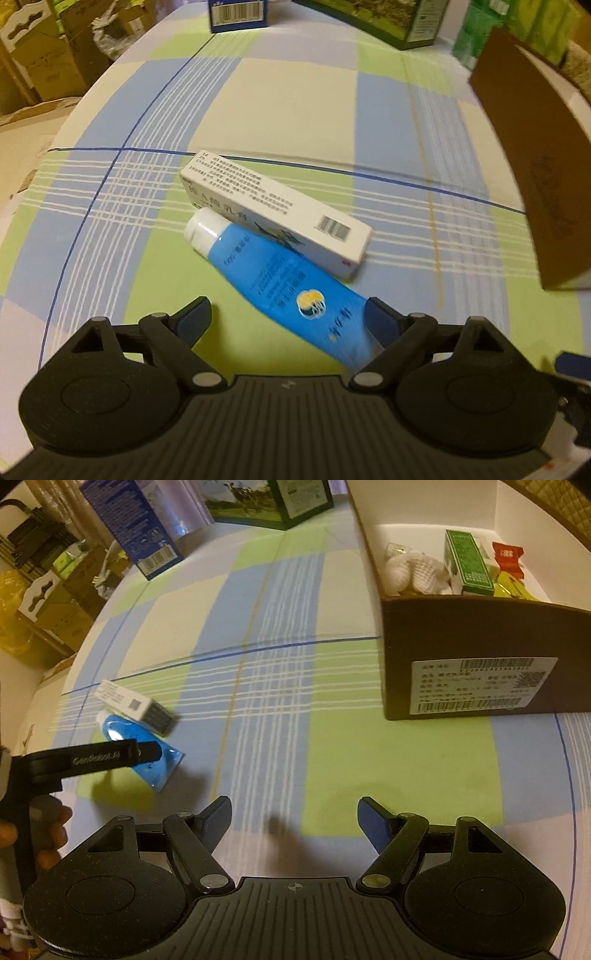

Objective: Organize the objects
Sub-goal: 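Withdraw both tools from the box toward the blue tube and white carton, then grasp the blue tube with the left tool while the right tool grasps the white carton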

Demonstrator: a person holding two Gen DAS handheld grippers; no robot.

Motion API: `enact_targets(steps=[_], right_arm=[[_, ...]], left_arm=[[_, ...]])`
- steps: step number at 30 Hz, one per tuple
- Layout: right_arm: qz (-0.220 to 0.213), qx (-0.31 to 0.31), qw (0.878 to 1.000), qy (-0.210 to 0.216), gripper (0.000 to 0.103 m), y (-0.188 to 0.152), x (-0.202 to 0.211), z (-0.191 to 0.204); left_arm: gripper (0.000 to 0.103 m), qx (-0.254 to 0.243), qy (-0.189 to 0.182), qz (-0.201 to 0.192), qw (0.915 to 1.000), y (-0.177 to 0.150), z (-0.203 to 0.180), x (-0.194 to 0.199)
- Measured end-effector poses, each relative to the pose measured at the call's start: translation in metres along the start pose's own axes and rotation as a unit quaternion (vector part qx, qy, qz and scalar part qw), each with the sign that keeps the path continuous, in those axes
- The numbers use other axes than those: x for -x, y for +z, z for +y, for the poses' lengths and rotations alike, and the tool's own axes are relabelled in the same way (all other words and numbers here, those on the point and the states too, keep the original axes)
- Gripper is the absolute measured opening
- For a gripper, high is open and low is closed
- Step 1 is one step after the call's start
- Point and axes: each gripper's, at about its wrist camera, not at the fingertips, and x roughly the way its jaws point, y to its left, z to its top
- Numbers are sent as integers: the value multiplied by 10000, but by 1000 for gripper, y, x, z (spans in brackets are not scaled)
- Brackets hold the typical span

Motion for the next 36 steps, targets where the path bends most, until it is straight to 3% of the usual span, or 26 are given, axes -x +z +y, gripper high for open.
enact_targets(steps=[3,14,19,26,31,36], right_arm=[[48,-5,10000,-1,72,3,-2,-4],[302,159,9994,106,72,8,-17,5],[367,213,9991,93,72,10,-22,9],[363,149,9992,51,72,13,-26,7],[358,202,9991,39,72,14,-29,12],[346,531,9980,47,72,16,-38,27]], left_arm=[[95,103,141,-40,9998,4,0,-8],[96,639,71,-99,9979,18,8,-15],[95,373,176,-142,9990,19,7,-18],[86,35,273,-177,9995,4,37,-8],[67,-79,211,-230,9995,-6,68,3],[60,-231,20,-294,9993,2,80,2]])
